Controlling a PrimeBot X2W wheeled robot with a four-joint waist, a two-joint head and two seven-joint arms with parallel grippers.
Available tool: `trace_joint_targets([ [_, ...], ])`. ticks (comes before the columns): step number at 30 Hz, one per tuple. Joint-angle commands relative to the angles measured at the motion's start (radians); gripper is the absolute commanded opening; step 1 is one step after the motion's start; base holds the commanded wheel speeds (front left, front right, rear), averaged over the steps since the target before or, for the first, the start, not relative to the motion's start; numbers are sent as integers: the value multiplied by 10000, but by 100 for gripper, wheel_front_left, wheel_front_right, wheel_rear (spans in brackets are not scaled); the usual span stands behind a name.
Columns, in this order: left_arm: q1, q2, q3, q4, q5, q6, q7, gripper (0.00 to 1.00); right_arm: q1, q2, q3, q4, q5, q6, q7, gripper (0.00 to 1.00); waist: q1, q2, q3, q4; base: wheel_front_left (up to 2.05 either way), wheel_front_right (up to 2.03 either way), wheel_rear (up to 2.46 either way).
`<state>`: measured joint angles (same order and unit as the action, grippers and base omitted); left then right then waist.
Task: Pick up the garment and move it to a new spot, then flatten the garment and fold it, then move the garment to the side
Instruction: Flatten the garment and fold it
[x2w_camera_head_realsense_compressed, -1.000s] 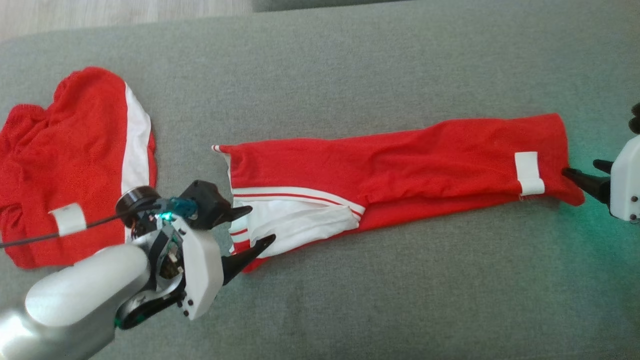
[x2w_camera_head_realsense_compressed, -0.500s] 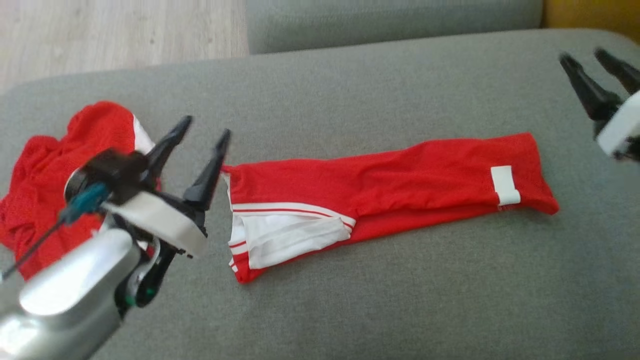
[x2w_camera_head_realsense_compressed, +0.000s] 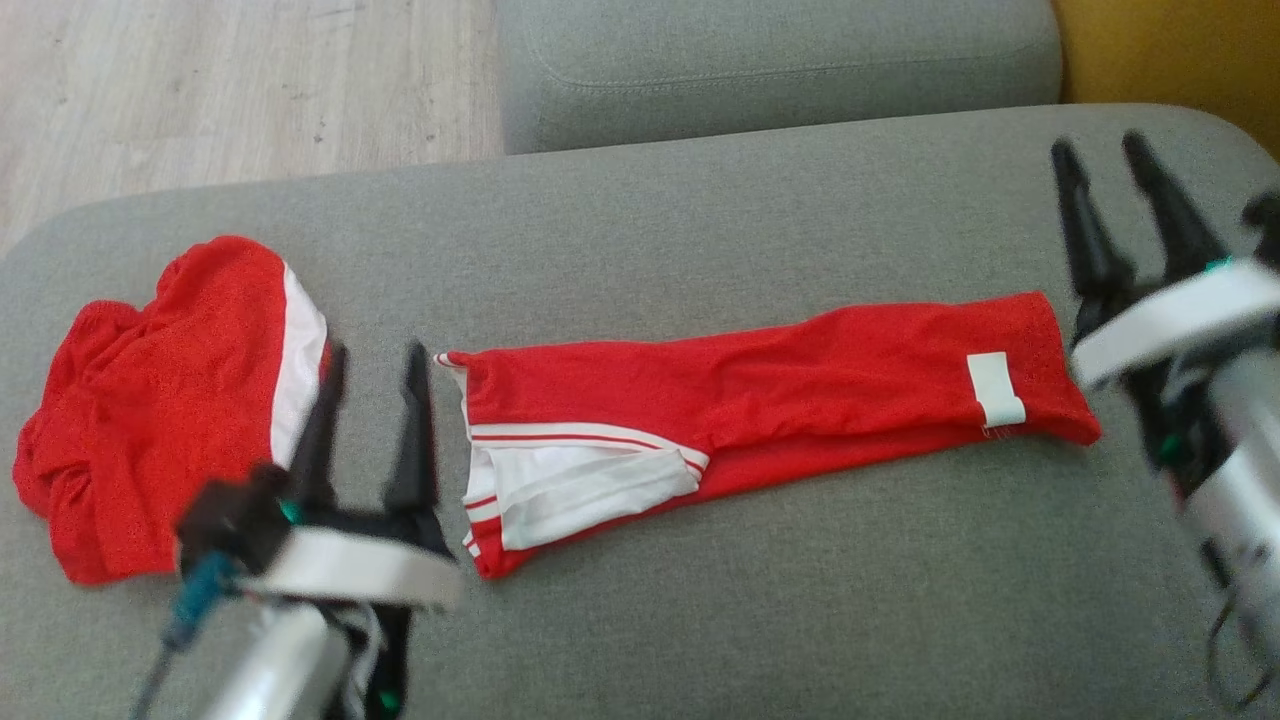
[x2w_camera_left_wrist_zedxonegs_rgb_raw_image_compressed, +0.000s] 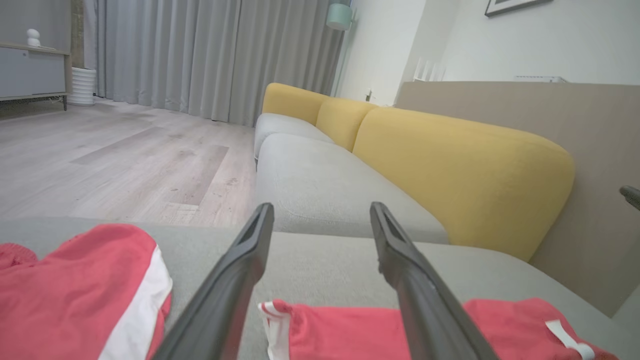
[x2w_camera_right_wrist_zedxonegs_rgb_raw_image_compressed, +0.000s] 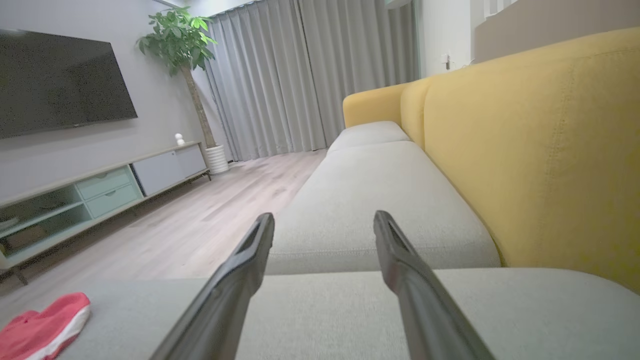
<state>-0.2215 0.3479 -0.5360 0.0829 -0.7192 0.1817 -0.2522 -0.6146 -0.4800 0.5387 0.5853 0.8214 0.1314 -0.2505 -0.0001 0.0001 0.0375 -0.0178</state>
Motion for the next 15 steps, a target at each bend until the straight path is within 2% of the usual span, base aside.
trace_joint_targets([
  [1,-117,-134,633,-284,587,-188,-93,100,758,372,-621,-348,-878,-7,-109,100,1,-1,-12,-16,0,0,0],
  [5,802,-1126,1552,-56,1904,-699,-94,100,2493,1832,-2525,-952,-3419,-7,-110,100,1,-1,-80,-83,0,0,0],
  [9,1413,-1870,2445,148,2979,-1358,-94,100,3732,3056,-3580,-1547,-5083,-7,-111,100,1,-1,-110,-131,0,0,0],
  [12,1620,-2163,2746,417,3736,-1821,-94,100,4176,3542,-3971,-1827,-5776,-7,-111,100,1,-1,-105,-154,0,0,0],
  [15,1653,-2474,3150,551,4046,-2170,-94,100,4313,3701,-4139,-1956,-6175,-7,-111,100,1,-1,-63,-123,0,0,0],
])
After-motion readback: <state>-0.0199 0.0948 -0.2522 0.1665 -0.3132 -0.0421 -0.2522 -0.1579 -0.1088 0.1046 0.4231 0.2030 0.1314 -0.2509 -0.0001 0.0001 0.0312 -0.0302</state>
